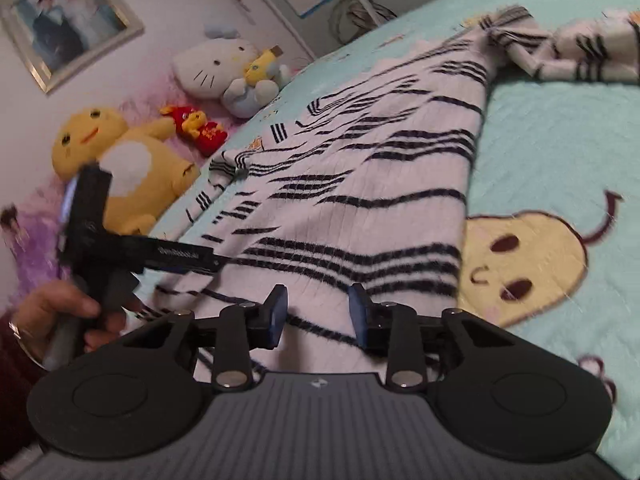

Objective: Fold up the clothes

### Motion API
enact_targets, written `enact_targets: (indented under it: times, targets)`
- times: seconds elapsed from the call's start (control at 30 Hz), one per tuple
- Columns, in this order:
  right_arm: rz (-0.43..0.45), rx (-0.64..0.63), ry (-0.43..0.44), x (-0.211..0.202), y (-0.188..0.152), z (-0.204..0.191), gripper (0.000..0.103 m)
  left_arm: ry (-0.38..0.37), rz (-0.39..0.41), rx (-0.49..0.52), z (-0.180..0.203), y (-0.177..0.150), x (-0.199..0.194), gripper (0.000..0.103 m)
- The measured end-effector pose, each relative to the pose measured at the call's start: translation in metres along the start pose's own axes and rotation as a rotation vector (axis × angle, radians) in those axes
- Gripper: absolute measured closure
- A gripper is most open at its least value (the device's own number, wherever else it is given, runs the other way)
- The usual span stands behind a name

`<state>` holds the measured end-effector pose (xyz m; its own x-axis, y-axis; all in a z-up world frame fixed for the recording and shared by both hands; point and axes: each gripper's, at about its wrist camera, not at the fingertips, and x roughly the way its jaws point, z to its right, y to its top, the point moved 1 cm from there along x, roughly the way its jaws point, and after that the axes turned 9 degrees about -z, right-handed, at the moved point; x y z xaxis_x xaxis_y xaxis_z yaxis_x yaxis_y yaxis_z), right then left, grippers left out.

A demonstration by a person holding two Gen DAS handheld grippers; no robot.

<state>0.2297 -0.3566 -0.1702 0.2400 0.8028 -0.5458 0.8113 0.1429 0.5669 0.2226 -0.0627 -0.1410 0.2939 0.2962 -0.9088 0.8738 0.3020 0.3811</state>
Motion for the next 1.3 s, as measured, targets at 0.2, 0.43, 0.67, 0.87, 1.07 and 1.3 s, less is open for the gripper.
enact_targets:
  times: [0.2, 0.43, 0.67, 0.87, 1.07, 1.3]
  targets:
    - [0.015, -0.020, 0.048, -0.018, 0.004, -0.022, 0.067, 0.010, 0.002, -0.016, -0.002, -0.001, 0.002, 0.006]
    - [-0.017, -0.107, 0.029, -0.006, -0.010, -0.025, 0.052, 0.014, 0.007, -0.030, -0.004, -0.003, 0.003, 0.002]
    - [-0.022, -0.109, 0.024, -0.014, -0.008, -0.033, 0.051, 0.010, 0.015, -0.043, -0.007, -0.005, 0.006, 0.000]
    - [0.004, -0.063, 0.063, -0.018, -0.009, -0.022, 0.043, -0.026, 0.043, -0.067, -0.013, -0.010, 0.008, 0.000]
    - [0.027, -0.010, 0.097, -0.020, -0.011, -0.008, 0.043, -0.051, 0.058, -0.090, -0.017, -0.013, 0.008, 0.000]
    - [0.127, 0.123, 0.091, -0.041, -0.010, 0.028, 0.043, 0.010, 0.136, -0.083, 0.000, -0.029, -0.024, 0.010]
